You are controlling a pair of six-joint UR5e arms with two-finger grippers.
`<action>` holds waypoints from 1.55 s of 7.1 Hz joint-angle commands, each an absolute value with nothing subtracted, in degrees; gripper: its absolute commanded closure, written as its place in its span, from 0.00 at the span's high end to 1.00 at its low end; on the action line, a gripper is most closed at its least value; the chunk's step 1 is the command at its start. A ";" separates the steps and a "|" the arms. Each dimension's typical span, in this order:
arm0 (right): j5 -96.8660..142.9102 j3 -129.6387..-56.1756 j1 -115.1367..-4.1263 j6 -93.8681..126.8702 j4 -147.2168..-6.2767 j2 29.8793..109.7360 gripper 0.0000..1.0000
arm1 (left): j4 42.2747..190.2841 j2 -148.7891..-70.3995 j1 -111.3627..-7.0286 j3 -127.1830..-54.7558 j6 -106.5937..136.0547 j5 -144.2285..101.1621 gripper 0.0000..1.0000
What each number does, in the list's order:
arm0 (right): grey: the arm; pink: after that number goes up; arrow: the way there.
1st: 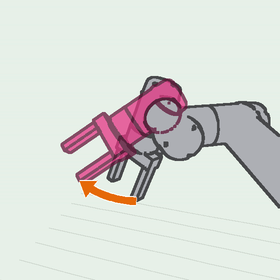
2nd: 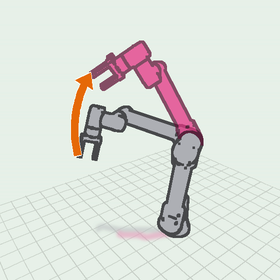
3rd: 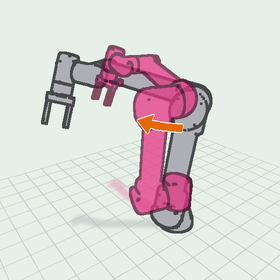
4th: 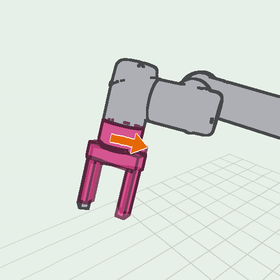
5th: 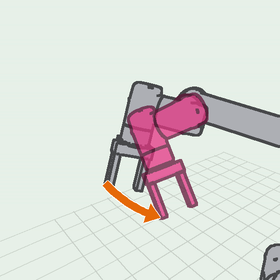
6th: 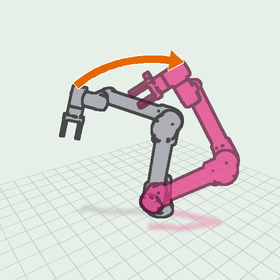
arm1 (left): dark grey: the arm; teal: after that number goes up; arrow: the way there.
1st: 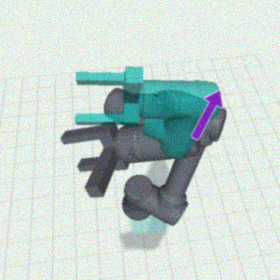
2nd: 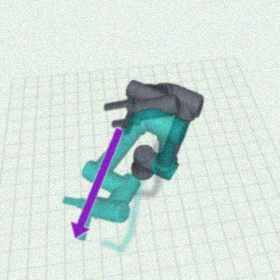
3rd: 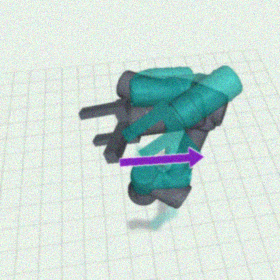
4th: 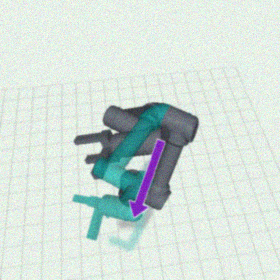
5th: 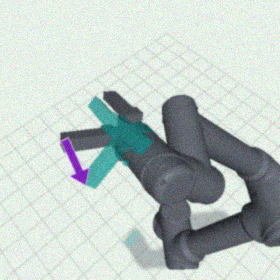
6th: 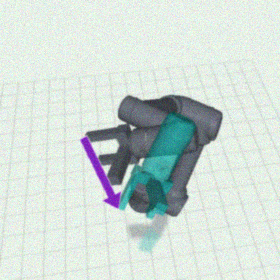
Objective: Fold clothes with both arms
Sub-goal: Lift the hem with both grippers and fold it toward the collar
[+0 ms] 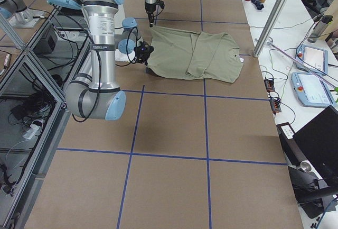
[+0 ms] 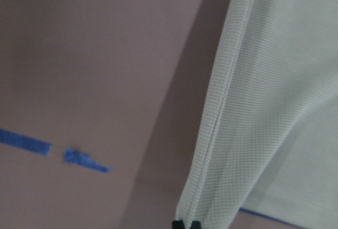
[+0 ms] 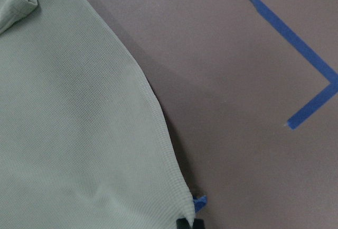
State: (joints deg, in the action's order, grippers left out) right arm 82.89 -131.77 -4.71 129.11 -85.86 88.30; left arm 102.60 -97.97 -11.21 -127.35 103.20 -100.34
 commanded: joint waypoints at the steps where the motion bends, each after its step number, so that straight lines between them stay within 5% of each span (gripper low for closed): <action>1: 86.02 -137.69 -4.83 129.20 -88.40 90.87 0.00 | 98.63 -98.00 -11.34 -134.62 103.62 -101.16 0.00; 5: 89.10 -139.76 -14.64 120.90 -93.69 85.82 0.00 | 92.73 -102.54 -19.56 -136.68 98.66 -105.38 0.00; 7: 94.71 -130.40 -25.87 109.75 -93.60 78.53 0.00 | 92.90 -112.71 -28.43 -124.62 92.74 -105.12 0.00; 11: 105.12 -104.23 -45.32 92.40 -93.17 61.22 0.00 | 99.54 -117.67 -42.43 -106.94 78.76 -105.21 0.00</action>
State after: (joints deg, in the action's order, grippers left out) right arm 103.92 -113.19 -40.71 97.29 -93.53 66.53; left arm 95.57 -115.95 -38.64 -113.97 80.94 -105.34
